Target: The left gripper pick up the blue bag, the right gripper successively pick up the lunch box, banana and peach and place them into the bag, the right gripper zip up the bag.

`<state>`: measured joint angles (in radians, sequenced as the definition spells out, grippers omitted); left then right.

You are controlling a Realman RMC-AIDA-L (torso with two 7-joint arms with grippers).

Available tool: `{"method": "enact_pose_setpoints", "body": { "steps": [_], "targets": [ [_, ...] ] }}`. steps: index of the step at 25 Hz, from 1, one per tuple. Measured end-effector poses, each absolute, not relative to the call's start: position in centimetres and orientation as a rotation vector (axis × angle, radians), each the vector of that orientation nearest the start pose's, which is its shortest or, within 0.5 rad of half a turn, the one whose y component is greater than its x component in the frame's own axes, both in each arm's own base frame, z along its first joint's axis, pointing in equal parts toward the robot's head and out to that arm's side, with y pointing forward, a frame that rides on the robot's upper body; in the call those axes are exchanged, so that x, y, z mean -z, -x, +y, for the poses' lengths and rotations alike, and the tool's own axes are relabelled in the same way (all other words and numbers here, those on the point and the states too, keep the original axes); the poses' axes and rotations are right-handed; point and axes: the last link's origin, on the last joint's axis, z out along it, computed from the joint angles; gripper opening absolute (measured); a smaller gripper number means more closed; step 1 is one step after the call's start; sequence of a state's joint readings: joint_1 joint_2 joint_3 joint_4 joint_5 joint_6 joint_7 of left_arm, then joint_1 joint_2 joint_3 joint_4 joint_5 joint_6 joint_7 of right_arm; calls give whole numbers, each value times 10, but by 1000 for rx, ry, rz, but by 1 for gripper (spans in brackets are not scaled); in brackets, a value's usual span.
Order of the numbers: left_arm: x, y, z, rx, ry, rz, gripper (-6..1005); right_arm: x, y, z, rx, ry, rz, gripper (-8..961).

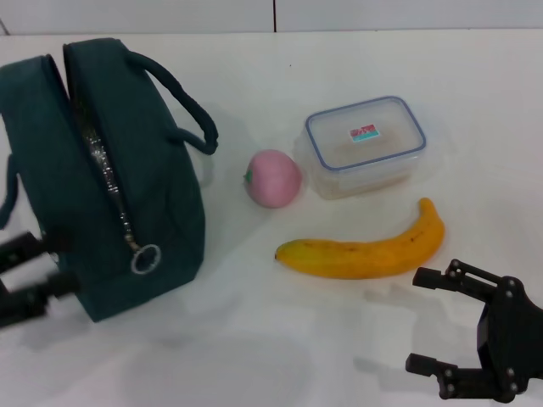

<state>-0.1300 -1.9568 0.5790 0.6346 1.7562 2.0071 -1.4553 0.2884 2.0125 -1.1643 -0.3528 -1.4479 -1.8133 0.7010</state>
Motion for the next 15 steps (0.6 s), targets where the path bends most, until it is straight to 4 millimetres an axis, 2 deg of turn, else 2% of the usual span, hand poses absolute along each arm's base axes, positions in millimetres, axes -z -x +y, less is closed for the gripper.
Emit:
{"method": "enact_pose_setpoints", "body": {
  "steps": [5,12,15],
  "targets": [
    [-116,328,209,1213,2408,-1003,873,25,-284,215,-1153,2701,122,868],
    [-148,316,228,1243,2406,-1067,872,25,-284,215,-1161,2691,130,868],
    [-168,311,238,1285,2333,-1078,872,25,-284,215,-1163,2688,137,868]
  ]
}}
